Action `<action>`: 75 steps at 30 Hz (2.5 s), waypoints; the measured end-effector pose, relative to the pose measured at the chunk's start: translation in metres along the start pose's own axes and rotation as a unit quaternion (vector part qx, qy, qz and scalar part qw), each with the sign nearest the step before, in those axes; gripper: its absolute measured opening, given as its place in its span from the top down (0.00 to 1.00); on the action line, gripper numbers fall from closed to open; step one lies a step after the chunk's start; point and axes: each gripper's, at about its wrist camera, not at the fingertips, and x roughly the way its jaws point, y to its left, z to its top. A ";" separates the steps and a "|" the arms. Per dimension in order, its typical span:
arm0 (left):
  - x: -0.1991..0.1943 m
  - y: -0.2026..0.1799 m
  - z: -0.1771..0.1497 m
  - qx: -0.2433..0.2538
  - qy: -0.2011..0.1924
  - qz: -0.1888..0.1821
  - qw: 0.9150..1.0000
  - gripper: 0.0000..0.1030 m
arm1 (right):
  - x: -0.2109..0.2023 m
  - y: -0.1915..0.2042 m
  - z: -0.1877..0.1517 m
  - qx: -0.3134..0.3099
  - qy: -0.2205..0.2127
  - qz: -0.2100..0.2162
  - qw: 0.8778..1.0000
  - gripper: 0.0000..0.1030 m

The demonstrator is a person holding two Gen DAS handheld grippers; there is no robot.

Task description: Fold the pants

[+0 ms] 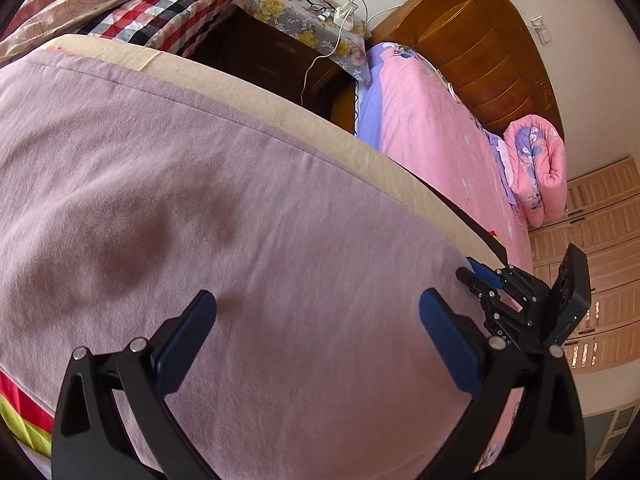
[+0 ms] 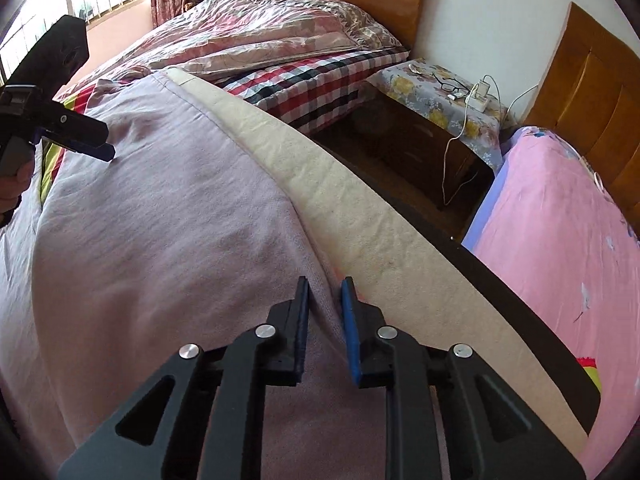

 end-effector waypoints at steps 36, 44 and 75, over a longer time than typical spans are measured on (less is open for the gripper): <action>-0.121 0.076 -0.129 0.022 -0.061 -0.064 0.996 0.02 | -0.135 0.112 -0.234 0.618 -0.148 0.022 0.772 0.75; -0.099 0.085 -0.052 -0.047 -0.053 -0.066 0.995 0.09 | -0.166 0.115 -0.216 0.575 -0.217 -0.019 0.789 0.91; -0.183 0.129 -0.334 0.113 -0.104 0.032 0.988 0.79 | -0.225 0.198 -0.365 0.526 -0.153 0.000 0.836 0.81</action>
